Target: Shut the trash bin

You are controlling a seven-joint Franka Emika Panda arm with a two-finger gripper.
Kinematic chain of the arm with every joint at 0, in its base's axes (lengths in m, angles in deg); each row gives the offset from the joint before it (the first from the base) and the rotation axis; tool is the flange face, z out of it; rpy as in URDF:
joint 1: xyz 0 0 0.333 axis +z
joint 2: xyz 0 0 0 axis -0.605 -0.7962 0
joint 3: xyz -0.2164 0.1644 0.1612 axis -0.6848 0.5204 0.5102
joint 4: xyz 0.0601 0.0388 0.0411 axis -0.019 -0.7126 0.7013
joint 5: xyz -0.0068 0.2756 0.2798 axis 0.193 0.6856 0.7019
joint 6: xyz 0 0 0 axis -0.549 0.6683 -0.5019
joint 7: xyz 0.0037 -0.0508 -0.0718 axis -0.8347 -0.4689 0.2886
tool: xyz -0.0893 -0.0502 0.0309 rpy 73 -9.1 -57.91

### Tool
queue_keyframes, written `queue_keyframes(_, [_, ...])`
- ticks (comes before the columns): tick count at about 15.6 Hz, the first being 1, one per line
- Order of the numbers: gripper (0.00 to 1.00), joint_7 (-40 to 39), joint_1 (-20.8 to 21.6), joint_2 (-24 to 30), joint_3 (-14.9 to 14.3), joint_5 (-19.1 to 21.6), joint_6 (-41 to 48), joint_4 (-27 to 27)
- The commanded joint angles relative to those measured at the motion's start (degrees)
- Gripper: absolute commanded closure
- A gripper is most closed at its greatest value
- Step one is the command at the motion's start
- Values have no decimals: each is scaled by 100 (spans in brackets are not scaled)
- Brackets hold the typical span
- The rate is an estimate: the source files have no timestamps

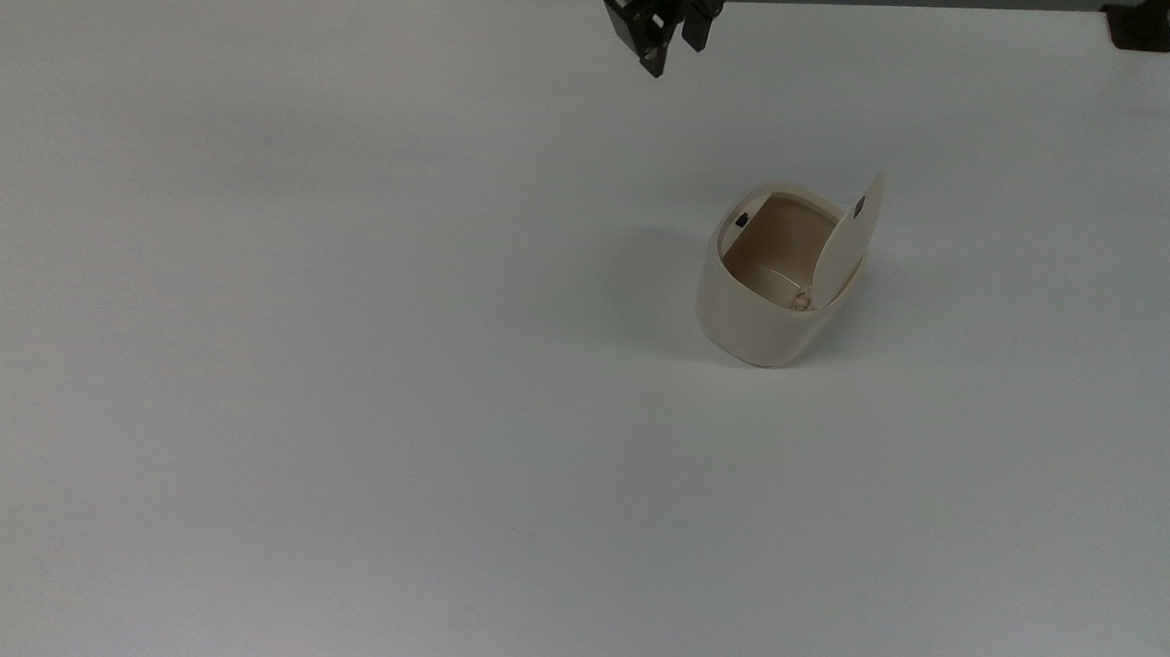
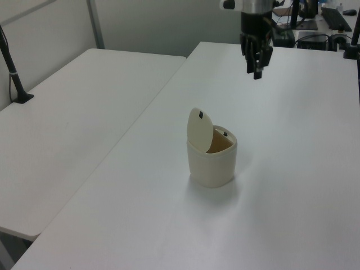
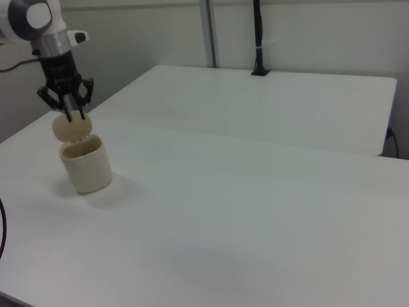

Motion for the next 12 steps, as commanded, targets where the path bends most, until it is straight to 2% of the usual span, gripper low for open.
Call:
queue_keyframes(1, [100,-205,-7,-197,82,170,-451,363])
queue_keyframes(2, [100,-187,-25,-258,170,179,-723,468])
queue_keyframes(6, [100,-117,36,-943,215,293,-1427,1013])
queue_keyframes(9, [100,137,19,-1304,539,302,-2078,1067])
queue_keyframes(12, [100,164,28,-1533,690,284,-2386,1093])
